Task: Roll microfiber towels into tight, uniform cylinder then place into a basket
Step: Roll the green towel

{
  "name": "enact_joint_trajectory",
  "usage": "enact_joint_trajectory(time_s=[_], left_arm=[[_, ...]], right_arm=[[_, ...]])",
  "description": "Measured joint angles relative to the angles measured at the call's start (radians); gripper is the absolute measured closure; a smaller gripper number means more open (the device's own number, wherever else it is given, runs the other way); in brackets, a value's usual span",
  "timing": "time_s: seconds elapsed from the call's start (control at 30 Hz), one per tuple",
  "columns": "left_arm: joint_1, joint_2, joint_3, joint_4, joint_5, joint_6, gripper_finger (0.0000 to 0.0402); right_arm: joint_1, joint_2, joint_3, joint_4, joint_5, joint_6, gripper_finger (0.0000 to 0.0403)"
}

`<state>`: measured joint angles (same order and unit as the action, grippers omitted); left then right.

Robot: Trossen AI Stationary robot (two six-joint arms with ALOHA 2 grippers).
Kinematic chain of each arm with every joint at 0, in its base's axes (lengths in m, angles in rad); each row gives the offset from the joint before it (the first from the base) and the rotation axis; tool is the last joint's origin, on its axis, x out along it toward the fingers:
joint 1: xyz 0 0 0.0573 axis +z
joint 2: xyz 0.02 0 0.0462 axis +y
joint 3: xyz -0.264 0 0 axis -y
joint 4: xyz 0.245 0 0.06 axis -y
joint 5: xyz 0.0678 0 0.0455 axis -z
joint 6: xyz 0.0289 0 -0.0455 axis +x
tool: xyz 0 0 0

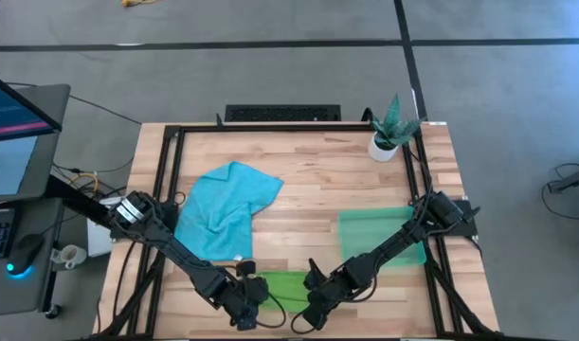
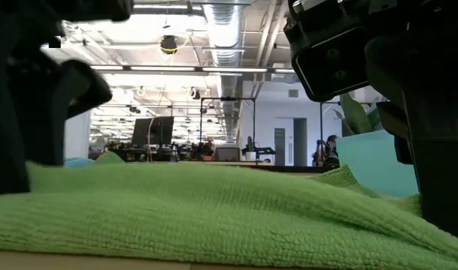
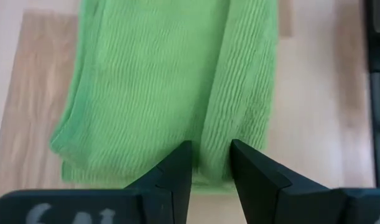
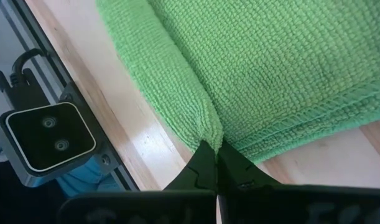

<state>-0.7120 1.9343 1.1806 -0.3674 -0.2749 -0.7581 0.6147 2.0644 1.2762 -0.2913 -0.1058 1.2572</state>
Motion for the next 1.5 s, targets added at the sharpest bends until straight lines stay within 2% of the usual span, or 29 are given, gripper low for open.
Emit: enact_joint_trajectory(time_s=[0.1, 0.33, 0.43, 0.53, 0.77, 1.0, 1.2, 1.37, 1.5], left_arm=[[-0.004, -0.005, -0.001, -0.028, -0.010, -0.061, 0.0299], [-0.036, -0.076, -0.001, -0.044, -0.063, -0.068, 0.0299], [-0.057, -0.099, -0.001, -0.021, -0.132, -0.074, 0.0299], [-0.079, -0.102, -0.001, 0.053, -0.180, -0.016, 0.0299], [-0.099, -0.072, 0.000, 0.220, -0.194, 0.189, 0.0299], [-0.072, 0.012, 0.000, 0.246, -0.132, 0.195, 0.0299], [-0.060, 0.015, 0.000, 0.183, -0.202, 0.073, 0.0299], [-0.060, 0.015, -0.007, 0.105, -0.202, -0.100, 0.0299], [-0.060, 0.015, -0.024, 0.090, -0.170, -0.176, 0.0299]], right_arm=[[0.000, 0.000, 0.000, 0.000, 0.000, 0.000, 0.0393], [0.000, 0.000, -0.001, 0.006, 0.001, 0.000, 0.0393], [0.000, 0.000, -0.001, 0.008, 0.001, 0.000, 0.0393], [0.000, 0.000, -0.001, 0.008, 0.001, 0.000, 0.0393], [0.000, 0.000, -0.001, 0.010, 0.001, 0.000, 0.0393], [0.000, 0.000, -0.001, 0.013, 0.002, 0.000, 0.0393], [0.000, 0.000, -0.001, 0.015, 0.001, 0.000, 0.0393], [0.000, 0.000, -0.001, 0.015, 0.001, -0.009, 0.0392], [0.000, 0.000, -0.001, 0.024, 0.000, -0.025, 0.0383]])
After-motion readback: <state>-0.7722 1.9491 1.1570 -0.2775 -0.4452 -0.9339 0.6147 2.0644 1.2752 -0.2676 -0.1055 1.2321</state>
